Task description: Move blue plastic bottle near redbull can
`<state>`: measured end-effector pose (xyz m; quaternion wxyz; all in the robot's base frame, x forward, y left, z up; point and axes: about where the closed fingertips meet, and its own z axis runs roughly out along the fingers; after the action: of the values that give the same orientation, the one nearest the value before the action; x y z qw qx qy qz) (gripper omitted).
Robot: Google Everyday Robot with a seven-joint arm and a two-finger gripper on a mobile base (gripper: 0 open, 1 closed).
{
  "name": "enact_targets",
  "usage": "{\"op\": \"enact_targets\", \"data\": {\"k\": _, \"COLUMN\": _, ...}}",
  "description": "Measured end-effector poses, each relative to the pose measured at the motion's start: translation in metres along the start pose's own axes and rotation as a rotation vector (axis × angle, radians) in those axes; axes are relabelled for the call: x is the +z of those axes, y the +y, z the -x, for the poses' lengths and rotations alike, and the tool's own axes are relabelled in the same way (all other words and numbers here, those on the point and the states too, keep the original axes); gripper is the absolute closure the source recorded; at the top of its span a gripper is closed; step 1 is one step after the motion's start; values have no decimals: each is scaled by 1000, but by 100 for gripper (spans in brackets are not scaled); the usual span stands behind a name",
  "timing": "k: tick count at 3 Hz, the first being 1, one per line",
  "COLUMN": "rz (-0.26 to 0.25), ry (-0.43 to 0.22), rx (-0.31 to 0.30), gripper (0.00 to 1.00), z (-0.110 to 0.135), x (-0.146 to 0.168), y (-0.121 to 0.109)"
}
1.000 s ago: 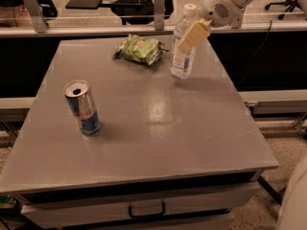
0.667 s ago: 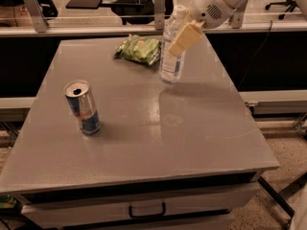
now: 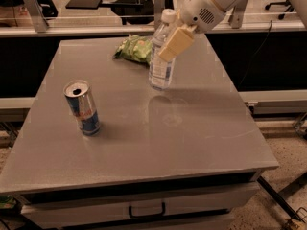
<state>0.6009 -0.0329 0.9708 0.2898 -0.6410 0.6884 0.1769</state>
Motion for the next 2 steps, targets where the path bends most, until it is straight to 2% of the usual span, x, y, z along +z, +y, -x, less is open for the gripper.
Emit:
{"op": "enact_targets", "data": {"k": 1, "rz": 51, "ry": 7, "rx": -48, "gripper": 100, "z": 11, "x": 11, "y": 12}}
{"op": "enact_targets", "data": {"k": 2, "rz": 135, "ry": 33, "rx": -132, "gripper": 100, "z": 28, "x": 31, "y": 38}}
